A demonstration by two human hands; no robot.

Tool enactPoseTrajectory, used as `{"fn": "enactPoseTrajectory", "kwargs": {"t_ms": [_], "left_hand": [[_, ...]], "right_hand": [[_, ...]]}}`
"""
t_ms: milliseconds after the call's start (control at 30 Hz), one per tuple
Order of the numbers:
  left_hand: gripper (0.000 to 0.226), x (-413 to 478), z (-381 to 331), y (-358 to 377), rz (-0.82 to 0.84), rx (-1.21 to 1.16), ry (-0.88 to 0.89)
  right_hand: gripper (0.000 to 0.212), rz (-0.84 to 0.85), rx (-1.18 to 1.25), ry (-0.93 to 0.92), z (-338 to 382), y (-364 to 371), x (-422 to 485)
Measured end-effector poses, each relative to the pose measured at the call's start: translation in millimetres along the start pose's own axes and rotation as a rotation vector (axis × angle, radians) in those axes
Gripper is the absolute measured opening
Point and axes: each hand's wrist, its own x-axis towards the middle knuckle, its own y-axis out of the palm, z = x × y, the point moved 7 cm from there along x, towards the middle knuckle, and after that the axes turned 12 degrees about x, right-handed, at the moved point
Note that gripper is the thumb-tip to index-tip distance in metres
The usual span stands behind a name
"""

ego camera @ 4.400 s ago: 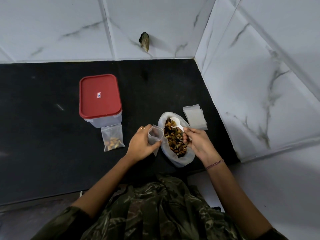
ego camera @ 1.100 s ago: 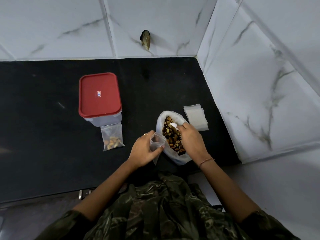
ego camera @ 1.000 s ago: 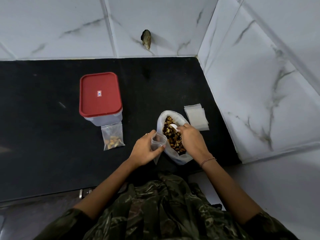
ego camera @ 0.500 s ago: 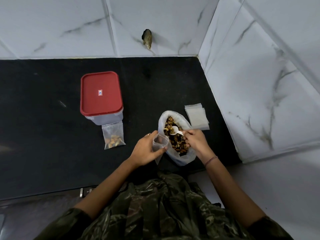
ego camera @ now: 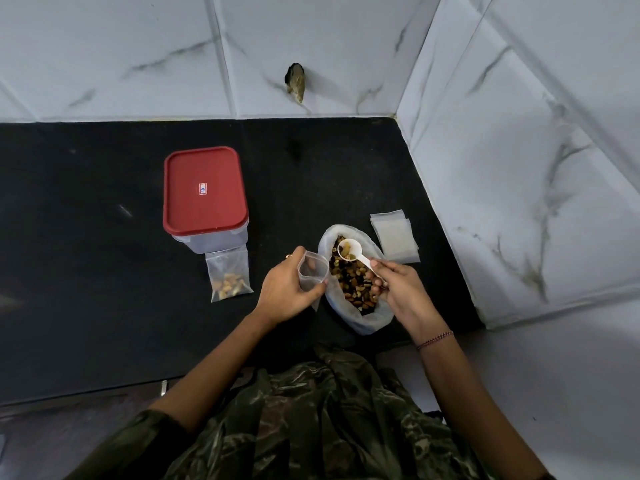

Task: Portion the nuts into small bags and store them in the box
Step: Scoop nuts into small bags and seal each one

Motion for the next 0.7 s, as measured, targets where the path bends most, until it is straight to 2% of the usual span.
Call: {"fn": "enactPoseTrajectory", "kwargs": {"t_ms": [67, 167, 267, 367, 500, 700], "left_hand": [[0.053, 2.4, 0.4, -2.9, -0.012, 0.018, -0.01], [0.058, 6.6, -0.6, -7.6, -0.034, 0.047, -0.009], [0.058, 10.1, -0.1, -11.2, -0.053, 0.06, -0.014], [0.057, 11.7, 1.1, -13.6, -0.086, 0.039, -0.025], [0.054, 13.5, 3.2, -18.9, -0.119, -0.02, -0.042], [0.052, 14.4, 4.8, -23.6, -0.161, -0.06, -0.054]], "right_hand": [[0.014, 0.034, 0.036, -0.027, 6.7, 10.7, -8.5], [0.017, 0.073, -0.088, -0.124, 13.7, 26.4, -16.8], [0.016, 0.095, -0.385, -0.329, 22.3, 43.3, -27.0], [0.02, 0.068, -0.637, -0.615, 31.6, 59.7, -45.1], [0.022, 0.01, -0.84, -0.979, 33.9, 77.3, -66.4], [0.029, 0.072, -1.064, -1.222, 21.7, 85.9, -75.8]]}}
